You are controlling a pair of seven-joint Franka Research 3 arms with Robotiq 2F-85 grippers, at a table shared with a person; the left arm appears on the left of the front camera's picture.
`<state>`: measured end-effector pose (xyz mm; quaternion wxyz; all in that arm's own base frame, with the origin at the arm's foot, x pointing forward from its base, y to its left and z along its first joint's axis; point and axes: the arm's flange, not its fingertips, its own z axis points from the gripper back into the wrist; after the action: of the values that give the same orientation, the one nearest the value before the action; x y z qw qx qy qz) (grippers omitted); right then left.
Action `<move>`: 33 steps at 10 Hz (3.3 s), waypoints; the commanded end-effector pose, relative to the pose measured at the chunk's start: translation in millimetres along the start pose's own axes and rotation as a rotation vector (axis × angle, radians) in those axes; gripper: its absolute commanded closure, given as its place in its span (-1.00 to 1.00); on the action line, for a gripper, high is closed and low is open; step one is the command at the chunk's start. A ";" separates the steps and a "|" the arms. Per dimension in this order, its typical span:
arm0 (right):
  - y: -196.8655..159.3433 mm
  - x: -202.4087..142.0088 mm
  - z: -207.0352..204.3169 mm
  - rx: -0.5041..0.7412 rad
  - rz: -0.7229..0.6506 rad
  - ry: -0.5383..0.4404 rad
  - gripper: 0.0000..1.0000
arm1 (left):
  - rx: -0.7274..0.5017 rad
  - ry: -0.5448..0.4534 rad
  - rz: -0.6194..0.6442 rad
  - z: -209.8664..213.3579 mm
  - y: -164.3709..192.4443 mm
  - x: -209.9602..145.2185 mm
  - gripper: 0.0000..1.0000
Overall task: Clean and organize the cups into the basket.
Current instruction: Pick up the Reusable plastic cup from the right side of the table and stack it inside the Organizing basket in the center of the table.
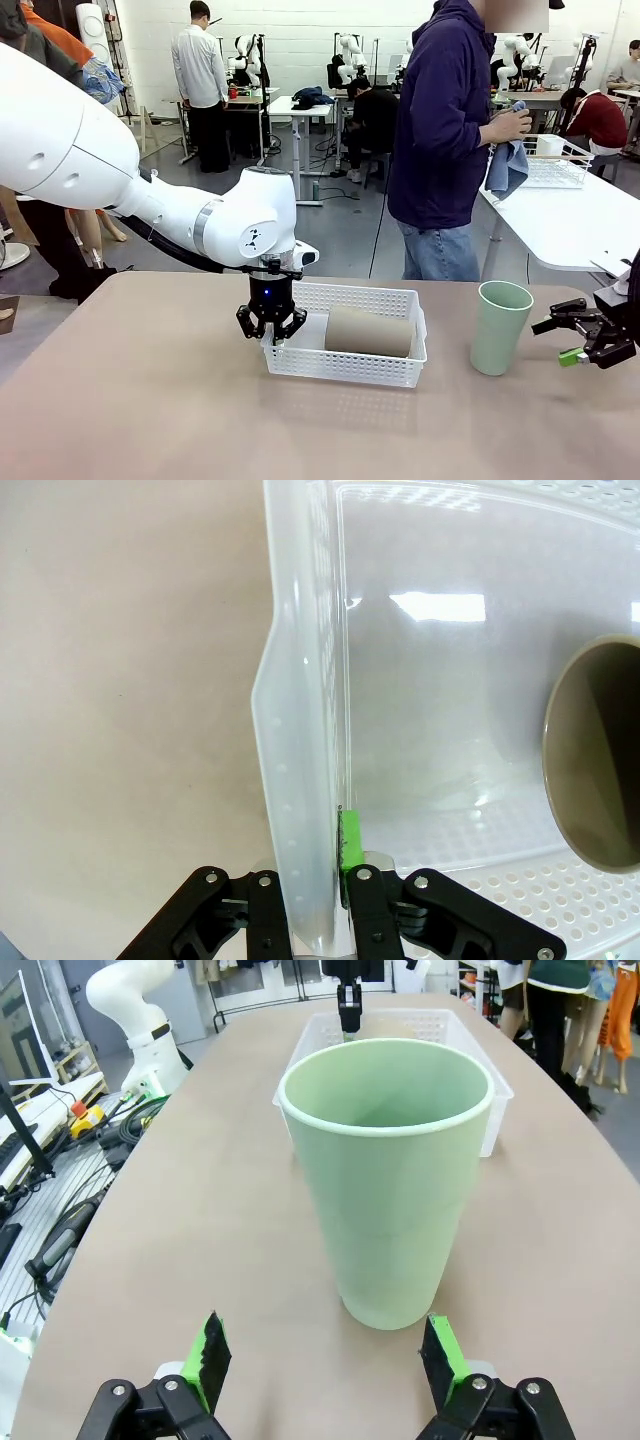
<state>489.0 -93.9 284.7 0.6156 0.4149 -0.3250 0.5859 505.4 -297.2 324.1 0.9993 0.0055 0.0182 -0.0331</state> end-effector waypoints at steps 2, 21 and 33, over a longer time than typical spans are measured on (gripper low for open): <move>3.4 0.1 0.4 0.014 0.000 0.001 -1.00 | 0.001 -0.005 -0.009 -1.2 1.8 -1.0 1.00; -57.1 2.2 -50.6 0.021 0.041 -0.115 -1.00 | 0.001 -0.005 -0.009 -1.2 1.8 -1.0 1.00; -76.4 2.3 -105.3 0.201 0.066 -0.127 0.19 | 0.001 -0.005 -0.009 -1.2 1.8 -1.0 1.00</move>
<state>549.1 5.0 230.2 0.5455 0.4946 -0.3213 0.5955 505.4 -297.2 324.1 0.9993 0.0055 0.0182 -0.0331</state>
